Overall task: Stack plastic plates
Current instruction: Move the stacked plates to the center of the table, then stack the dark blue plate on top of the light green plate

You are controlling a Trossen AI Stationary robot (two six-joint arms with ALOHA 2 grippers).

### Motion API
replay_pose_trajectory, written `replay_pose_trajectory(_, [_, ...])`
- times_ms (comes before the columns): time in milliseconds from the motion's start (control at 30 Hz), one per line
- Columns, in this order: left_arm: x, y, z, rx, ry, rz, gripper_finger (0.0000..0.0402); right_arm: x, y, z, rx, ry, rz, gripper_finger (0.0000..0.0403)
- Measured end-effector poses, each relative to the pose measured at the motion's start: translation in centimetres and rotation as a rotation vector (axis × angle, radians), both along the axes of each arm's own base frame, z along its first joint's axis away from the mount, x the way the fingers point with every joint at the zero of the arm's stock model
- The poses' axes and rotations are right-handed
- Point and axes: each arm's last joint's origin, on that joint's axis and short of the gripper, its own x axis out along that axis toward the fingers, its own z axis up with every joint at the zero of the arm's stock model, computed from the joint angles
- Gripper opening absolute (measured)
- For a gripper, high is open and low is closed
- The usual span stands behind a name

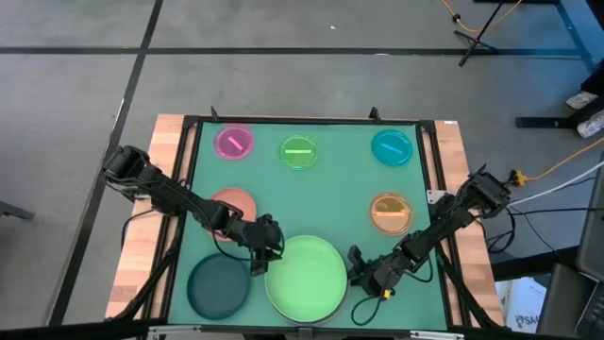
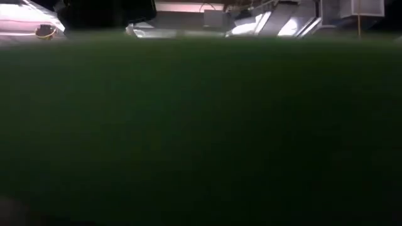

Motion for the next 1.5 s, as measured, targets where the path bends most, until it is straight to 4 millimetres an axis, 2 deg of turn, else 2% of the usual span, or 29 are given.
replay_pose_trajectory(333, [0.0, 0.0, 0.0, 0.0, -0.007, 0.002, 0.0114, 0.0, -0.6, -0.2, -0.093, -0.028, -0.108, 0.002])
replay_pose_trajectory(567, [0.0, 0.0, 0.0, -0.001, -0.007, 0.003, 0.0114, 0.3, -1.1, -0.2, -0.124, -0.053, -0.176, 0.001])
replay_pose_trajectory(867, [0.1, 0.1, 0.1, 0.012, -0.013, 0.016, 0.0114, 2.9, -4.7, -0.1, -0.114, -0.042, -0.272, 0.001])
replay_pose_trajectory(1133, [0.1, 0.2, 0.1, 0.043, -0.026, 0.056, 0.0114, 5.1, -7.0, 0.5, 0.051, -0.028, -0.354, 0.001])
replay_pose_trajectory(1267, [0.2, 0.3, 0.1, 0.042, -0.029, 0.058, 0.0114, 5.8, -7.5, 1.0, 0.123, -0.02, -0.402, 0.0034])
replay_pose_trajectory(1367, [0.2, 0.3, 0.1, 0.047, -0.03, 0.055, 0.0114, 6.3, -7.2, 1.5, 0.173, -0.012, -0.437, 0.0075])
replay_pose_trajectory(1500, [0.2, 0.6, 0.0, 0.064, -0.024, 0.053, 0.0114, 7.0, -6.8, 2.2, 0.157, 0.015, -0.429, 0.0132])
